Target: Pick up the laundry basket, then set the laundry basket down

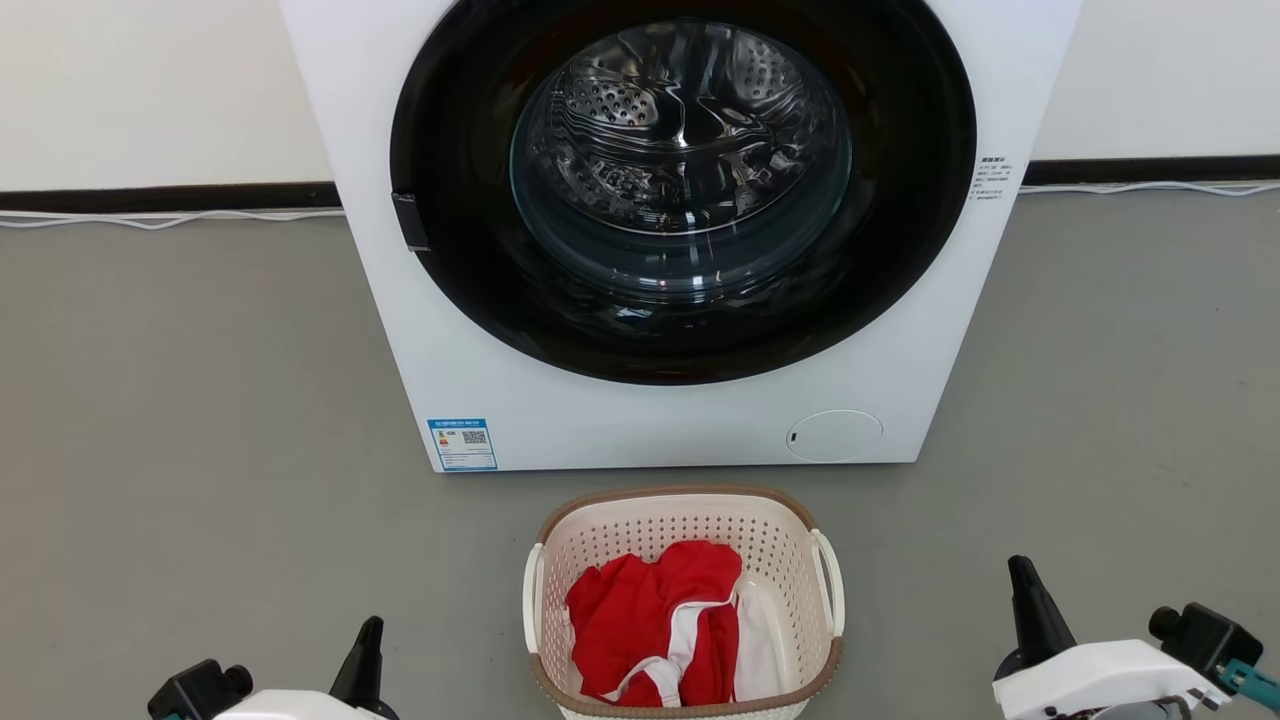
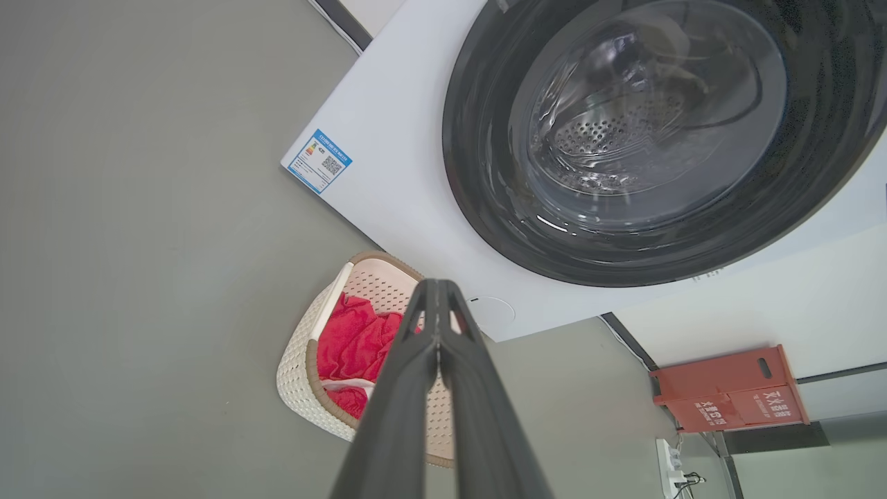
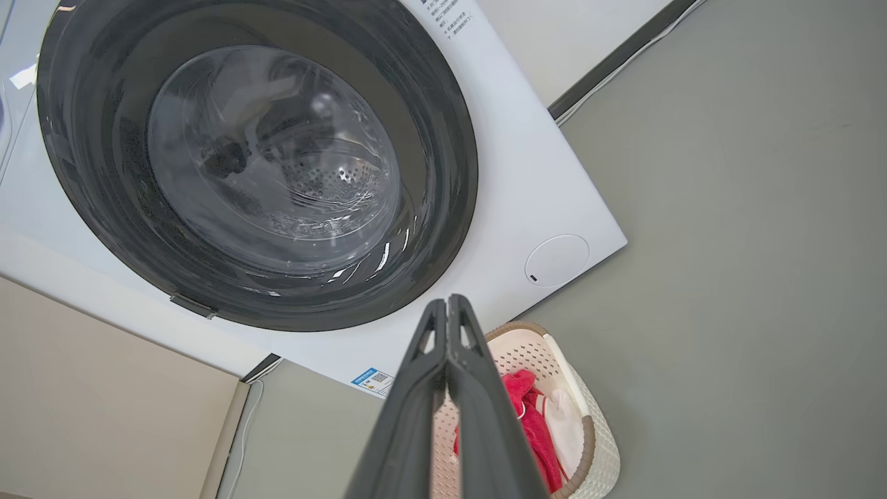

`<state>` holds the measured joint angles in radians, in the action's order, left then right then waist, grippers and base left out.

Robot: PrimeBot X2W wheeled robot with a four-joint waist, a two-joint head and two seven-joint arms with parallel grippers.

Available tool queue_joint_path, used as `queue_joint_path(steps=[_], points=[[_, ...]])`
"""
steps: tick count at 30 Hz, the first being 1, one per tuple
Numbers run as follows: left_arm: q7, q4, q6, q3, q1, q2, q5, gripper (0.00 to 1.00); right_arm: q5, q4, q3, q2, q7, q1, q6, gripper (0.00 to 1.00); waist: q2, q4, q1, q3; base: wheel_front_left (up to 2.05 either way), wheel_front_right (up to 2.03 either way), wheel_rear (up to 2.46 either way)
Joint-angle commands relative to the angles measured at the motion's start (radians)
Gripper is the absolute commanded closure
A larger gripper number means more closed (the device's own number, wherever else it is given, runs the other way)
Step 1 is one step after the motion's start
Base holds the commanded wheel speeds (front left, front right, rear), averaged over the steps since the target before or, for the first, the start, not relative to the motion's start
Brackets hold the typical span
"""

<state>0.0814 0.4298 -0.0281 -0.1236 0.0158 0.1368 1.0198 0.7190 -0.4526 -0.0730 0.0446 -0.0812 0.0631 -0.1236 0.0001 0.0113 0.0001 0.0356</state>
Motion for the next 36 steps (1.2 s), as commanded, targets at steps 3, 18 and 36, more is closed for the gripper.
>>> queue_joint_path(steps=[3,18,36], points=[[-0.011,-0.038,-0.018,0.036,0.059,0.005,0.049,1.0,0.067,0.044,0.001,0.004,0.016,0.038,-0.003,1.0,-0.0001,-0.001,-0.0001,-0.002,0.0,0.0,0.0],[-0.057,-0.075,-0.039,0.087,0.068,-0.018,0.183,1.0,0.273,0.085,-0.009,0.005,0.061,0.04,-0.004,1.0,-0.0001,-0.003,-0.0001,-0.011,0.0,0.0,0.0],[-0.132,-0.134,-0.073,0.169,0.081,-0.055,0.403,1.0,0.607,0.152,-0.027,0.005,0.133,0.043,-0.006,1.0,-0.0001,-0.008,-0.0001,-0.026,0.0,0.0,0.0]])
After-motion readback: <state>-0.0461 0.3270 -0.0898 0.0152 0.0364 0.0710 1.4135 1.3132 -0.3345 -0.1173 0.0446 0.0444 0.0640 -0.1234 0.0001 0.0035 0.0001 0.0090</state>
